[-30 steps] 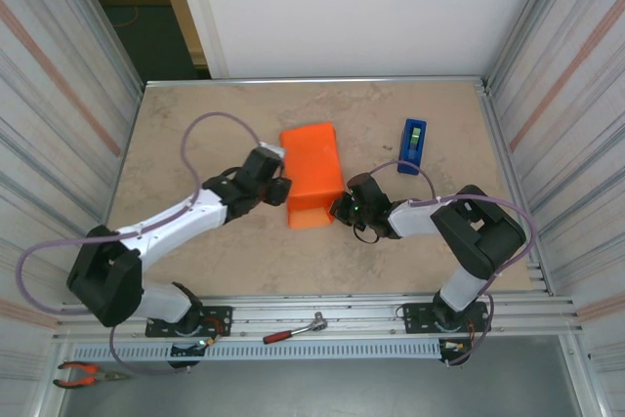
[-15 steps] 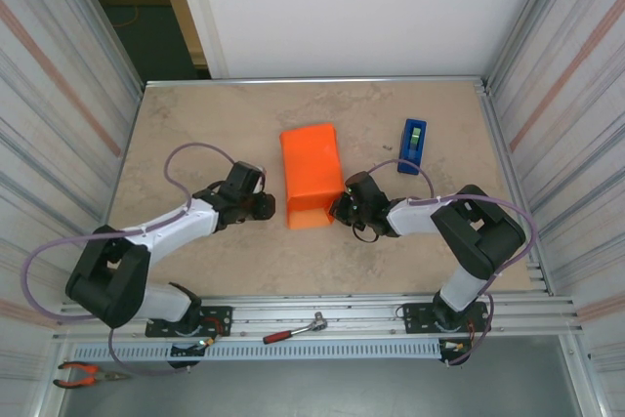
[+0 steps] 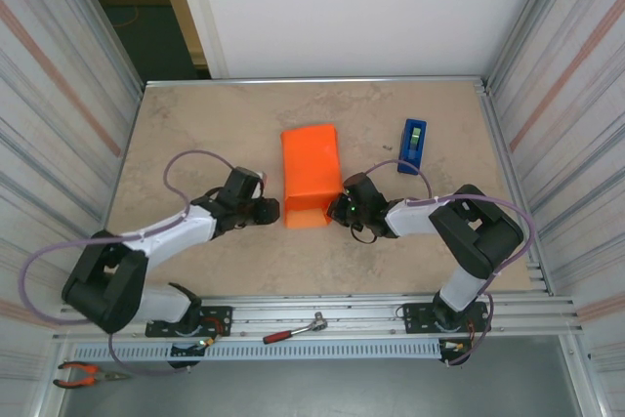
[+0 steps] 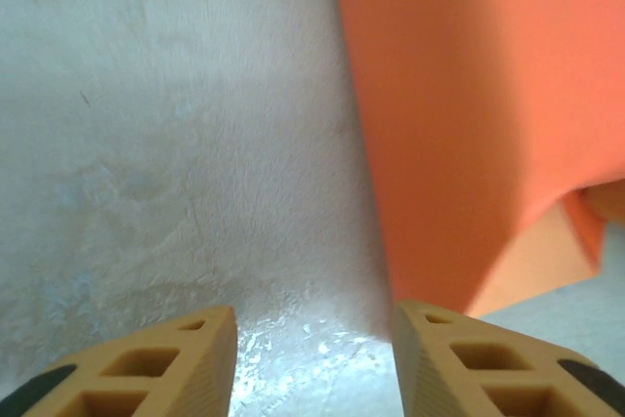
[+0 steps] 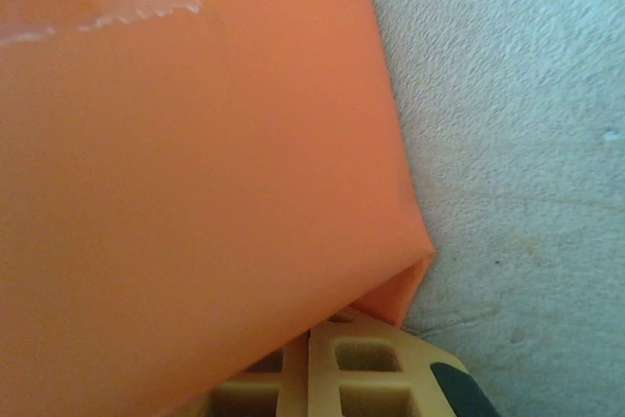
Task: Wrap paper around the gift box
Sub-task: Fold the wrapping paper for the gift box.
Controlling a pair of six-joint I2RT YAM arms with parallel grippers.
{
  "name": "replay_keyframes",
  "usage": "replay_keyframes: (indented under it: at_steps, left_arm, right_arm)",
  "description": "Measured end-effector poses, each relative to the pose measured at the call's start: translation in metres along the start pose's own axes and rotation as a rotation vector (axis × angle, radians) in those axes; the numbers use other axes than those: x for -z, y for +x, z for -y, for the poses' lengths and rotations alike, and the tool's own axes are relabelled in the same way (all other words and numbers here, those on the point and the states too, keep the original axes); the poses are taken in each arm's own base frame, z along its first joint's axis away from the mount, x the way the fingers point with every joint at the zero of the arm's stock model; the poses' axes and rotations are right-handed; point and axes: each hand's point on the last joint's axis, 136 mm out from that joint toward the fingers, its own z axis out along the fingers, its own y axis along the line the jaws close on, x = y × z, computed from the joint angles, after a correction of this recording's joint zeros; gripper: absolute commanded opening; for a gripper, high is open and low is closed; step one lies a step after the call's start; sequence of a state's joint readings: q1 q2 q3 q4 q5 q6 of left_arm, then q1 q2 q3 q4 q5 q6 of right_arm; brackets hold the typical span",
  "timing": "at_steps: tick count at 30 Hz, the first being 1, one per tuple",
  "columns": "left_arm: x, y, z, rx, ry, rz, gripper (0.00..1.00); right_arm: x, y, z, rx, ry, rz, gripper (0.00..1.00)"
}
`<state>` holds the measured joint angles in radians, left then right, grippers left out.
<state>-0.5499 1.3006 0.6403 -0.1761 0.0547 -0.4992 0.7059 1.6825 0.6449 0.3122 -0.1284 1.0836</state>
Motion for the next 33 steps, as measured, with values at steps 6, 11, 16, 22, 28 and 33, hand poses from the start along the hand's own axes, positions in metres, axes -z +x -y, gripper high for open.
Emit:
replay_keyframes:
  at_steps: [6, 11, 16, 22, 28, 33]
  left_arm:
    - [0.022, -0.013, 0.009, -0.002, 0.031, 0.057, 0.52]
    - [0.016, -0.015, 0.021, -0.022, 0.042, 0.039, 0.52]
    - [0.006, -0.018, 0.035, -0.049, 0.046, 0.016, 0.48]
    - [-0.002, -0.019, 0.034, -0.058, 0.014, 0.01, 0.42]
    - [-0.006, -0.023, 0.031, -0.066, -0.018, 0.016, 0.37]
    - [-0.013, -0.021, 0.027, -0.071, -0.043, 0.003, 0.33]
  right_arm:
    - [0.0, 0.001, 0.0, 0.0, 0.0, -0.002, 0.0]
    - [-0.001, 0.001, 0.0, 0.0, -0.002, -0.003, 0.0]
    - [-0.001, 0.001, -0.001, 0.0, -0.005, -0.003, 0.0]
    - [-0.003, 0.001, -0.003, -0.002, -0.015, -0.006, 0.0]
    - [-0.008, 0.005, -0.01, 0.009, -0.026, -0.014, 0.0]
    - [-0.01, 0.006, -0.013, 0.014, -0.033, -0.016, 0.0]
